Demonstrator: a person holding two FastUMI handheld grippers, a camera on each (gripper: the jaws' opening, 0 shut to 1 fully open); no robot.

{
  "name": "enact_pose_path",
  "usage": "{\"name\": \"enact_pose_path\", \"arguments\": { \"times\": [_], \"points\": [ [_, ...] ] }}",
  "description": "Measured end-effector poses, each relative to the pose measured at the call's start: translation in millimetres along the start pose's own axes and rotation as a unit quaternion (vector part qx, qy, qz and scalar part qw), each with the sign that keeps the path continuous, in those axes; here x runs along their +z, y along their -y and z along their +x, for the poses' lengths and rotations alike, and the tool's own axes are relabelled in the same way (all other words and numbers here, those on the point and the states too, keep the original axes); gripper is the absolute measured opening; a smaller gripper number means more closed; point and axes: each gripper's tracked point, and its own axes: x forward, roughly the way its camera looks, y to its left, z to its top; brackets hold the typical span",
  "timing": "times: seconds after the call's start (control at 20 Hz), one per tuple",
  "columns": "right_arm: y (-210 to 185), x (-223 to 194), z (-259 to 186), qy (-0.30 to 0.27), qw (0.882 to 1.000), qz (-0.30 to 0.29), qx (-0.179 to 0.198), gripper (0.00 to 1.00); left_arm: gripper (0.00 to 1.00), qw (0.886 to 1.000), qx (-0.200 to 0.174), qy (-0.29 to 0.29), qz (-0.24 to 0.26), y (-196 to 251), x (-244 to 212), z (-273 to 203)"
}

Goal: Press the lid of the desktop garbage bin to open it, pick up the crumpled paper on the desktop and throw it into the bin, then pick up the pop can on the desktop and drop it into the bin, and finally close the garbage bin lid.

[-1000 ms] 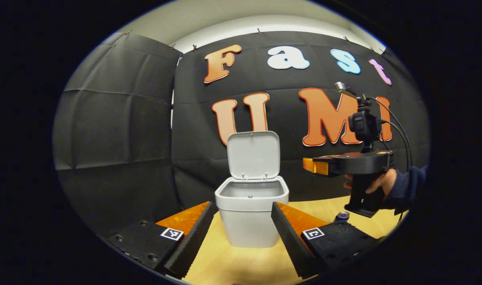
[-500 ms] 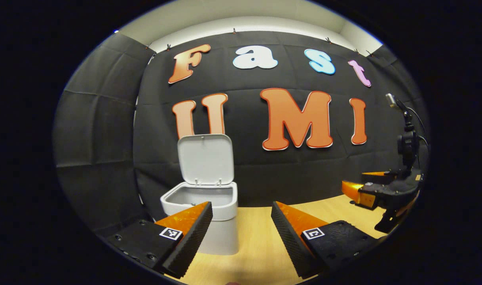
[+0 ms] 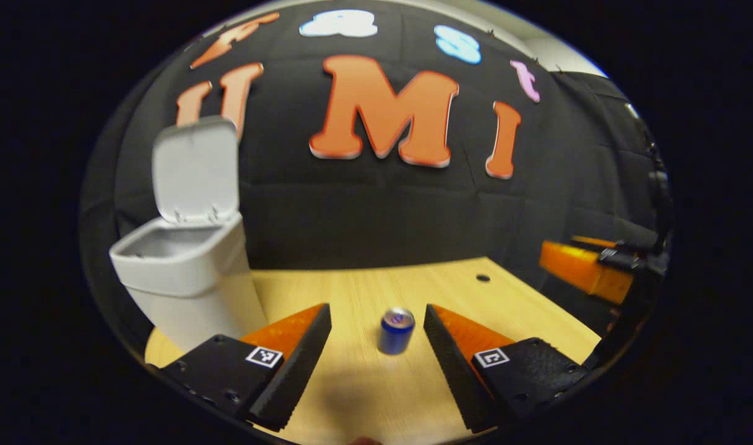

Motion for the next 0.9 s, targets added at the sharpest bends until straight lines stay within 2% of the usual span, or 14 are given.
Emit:
{"name": "enact_pose_path", "arguments": {
  "times": [0.1, 0.25, 0.4, 0.5, 0.65, 0.75, 0.9],
  "points": [
    [23.5, 2.0, -6.1, 0.002, 1.000, 0.003, -0.024, 0.93, 0.98, 0.998, -0.014, -0.059, -0.019, 8.7, -29.0, 43.0],
    [56.9, 0.0, -15.4, 0.001, 0.998, 0.007, -0.066, 0.93, 0.98, 0.993, -0.022, -0.108, -0.033, 17.7, -59.8, 89.6],
    [81.1, -9.3, -22.5, -0.016, 0.994, 0.013, -0.106, 0.93, 0.98, 0.989, -0.010, -0.145, -0.035, 11.4, -87.3, 132.5],
    [97.3, -12.5, -28.5, -0.018, 0.992, 0.015, -0.126, 0.93, 0.98, 0.990, -0.008, -0.138, -0.016, 9.0, -90.1, 157.3],
    [110.3, -15.7, -34.6, -0.023, 0.989, 0.013, -0.144, 0.93, 0.96, 0.991, -0.003, -0.130, -0.017, 10.1, -90.5, 178.7],
    [110.3, -15.7, -33.7, -0.025, 0.988, 0.013, -0.152, 0.93, 0.86, 0.991, 0.003, -0.136, 0.005, 11.1, -91.9, 176.9],
    [111.0, -17.5, -30.8, -0.026, 0.988, 0.019, -0.150, 0.93, 0.80, 0.992, 0.003, -0.123, 0.002, 6.5, -76.6, 171.3]
  ]
}}
